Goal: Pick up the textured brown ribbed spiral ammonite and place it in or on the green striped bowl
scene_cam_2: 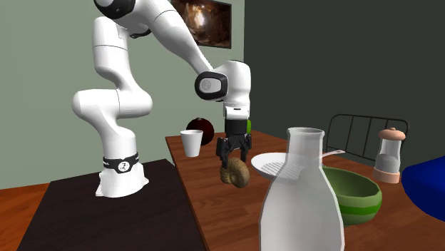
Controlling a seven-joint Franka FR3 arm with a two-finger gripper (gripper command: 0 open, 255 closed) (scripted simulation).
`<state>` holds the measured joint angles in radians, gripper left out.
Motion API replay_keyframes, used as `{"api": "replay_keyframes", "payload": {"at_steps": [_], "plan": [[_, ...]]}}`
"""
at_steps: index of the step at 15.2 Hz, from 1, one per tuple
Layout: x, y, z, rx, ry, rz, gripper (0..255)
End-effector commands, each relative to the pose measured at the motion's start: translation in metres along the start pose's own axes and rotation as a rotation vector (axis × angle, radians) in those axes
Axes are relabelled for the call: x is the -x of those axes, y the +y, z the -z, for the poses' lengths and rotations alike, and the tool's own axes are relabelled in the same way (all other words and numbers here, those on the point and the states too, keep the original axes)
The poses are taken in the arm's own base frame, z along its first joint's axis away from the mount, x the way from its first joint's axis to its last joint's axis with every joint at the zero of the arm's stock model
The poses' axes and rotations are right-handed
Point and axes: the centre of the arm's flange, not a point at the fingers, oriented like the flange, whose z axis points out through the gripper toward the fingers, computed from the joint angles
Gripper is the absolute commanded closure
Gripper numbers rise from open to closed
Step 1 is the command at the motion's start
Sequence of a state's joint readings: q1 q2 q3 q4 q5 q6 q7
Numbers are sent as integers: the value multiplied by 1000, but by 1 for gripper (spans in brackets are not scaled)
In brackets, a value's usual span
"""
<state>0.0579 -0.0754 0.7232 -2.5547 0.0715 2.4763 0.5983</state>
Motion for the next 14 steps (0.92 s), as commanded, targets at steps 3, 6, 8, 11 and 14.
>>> {"api": "replay_keyframes", "payload": {"at_steps": [3,6,8,11,14], "plan": [[0,0,0,0,0,0,255],[0,0,0,0,0,0,255],[0,0,0,0,0,0,255],[0,0,0,0,0,0,255],[0,0,10,0,0,0,255]]}}
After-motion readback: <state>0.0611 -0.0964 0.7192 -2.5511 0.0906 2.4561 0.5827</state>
